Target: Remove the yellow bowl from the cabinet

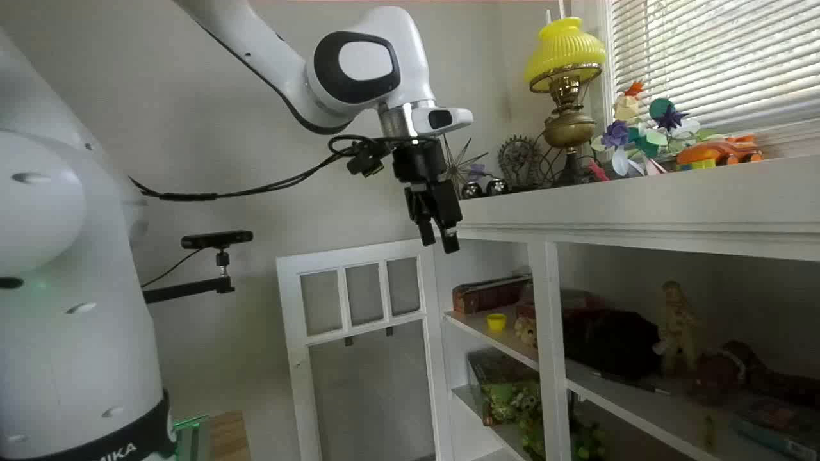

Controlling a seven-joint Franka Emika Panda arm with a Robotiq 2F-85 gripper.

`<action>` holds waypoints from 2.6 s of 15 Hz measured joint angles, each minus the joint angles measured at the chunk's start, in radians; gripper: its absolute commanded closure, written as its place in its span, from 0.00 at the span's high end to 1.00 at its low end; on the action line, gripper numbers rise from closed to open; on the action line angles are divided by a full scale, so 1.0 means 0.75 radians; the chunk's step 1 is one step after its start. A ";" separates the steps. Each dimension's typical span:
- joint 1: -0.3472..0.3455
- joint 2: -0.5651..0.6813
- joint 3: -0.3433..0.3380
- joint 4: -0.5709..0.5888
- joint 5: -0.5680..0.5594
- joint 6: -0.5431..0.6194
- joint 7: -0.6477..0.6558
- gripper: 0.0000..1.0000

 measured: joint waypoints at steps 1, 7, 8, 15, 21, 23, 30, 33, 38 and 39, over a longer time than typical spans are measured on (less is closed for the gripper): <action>0.000 0.000 0.000 0.000 0.000 0.000 0.000 1.00; 0.000 0.000 0.000 0.000 0.000 0.000 0.000 1.00; 0.001 0.002 0.000 0.000 0.000 0.000 0.000 1.00; 0.144 0.278 0.003 0.010 0.070 0.325 -0.082 1.00; 0.269 0.656 0.016 0.153 0.166 0.575 -0.481 1.00; 0.264 0.758 0.048 0.229 0.186 0.578 -0.632 1.00; 0.244 0.950 0.113 0.388 0.147 0.614 -0.787 1.00; 0.164 0.949 0.196 0.368 0.188 0.597 -0.805 1.00; 0.122 1.025 0.251 0.333 0.121 0.821 -0.891 1.00; 0.122 1.048 0.250 0.334 0.073 0.880 -0.893 1.00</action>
